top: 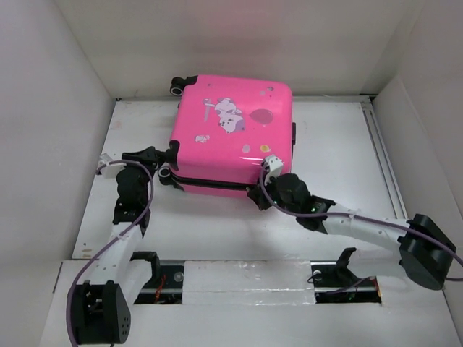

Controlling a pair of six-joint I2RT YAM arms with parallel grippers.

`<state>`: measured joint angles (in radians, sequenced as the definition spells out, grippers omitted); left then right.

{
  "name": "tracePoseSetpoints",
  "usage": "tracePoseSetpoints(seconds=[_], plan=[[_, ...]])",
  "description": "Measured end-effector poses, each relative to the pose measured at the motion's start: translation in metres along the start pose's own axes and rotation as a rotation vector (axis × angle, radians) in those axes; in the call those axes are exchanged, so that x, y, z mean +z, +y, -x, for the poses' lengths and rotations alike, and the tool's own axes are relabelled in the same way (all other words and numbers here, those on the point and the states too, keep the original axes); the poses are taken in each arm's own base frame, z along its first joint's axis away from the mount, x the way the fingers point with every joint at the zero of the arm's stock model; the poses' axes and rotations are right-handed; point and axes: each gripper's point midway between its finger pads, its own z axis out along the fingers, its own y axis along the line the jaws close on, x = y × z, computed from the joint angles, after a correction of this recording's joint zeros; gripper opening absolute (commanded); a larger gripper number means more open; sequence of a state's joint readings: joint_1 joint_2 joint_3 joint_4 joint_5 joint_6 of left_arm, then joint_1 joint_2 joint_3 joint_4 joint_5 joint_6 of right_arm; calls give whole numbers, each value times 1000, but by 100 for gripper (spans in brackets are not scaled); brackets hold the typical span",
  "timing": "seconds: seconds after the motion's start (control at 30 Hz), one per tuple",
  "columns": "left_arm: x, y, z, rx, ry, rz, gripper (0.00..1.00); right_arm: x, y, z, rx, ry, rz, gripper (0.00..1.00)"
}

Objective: Pack the luggage

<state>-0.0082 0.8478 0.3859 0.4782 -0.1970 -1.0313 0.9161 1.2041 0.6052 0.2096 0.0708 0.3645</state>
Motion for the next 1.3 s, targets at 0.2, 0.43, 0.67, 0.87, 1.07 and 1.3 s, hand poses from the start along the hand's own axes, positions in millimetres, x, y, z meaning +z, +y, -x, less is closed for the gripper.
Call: tracePoseSetpoints(seconds=[0.2, 0.43, 0.67, 0.87, 1.07, 1.3], plan=[[-8, -2, -38, 44, 167, -72, 0, -15, -57, 35, 40, -52, -93, 0], [-36, -29, -109, 144, 325, -174, 0, -26, -55, 86, 27, -235, -34, 0], [-71, -83, -147, 131, 493, -348, 0, -19, -17, 10, 2, -77, 47, 4], [-79, -97, -132, 112, 461, -390, 0, -78, -108, 72, 75, -326, -215, 42], [-77, -73, -145, 175, 507, -319, 68, -102, -207, 63, 229, -332, -429, 49], [-84, -64, -165, 198, 611, -321, 89, -105, -245, 28, 424, -308, -382, 57]])
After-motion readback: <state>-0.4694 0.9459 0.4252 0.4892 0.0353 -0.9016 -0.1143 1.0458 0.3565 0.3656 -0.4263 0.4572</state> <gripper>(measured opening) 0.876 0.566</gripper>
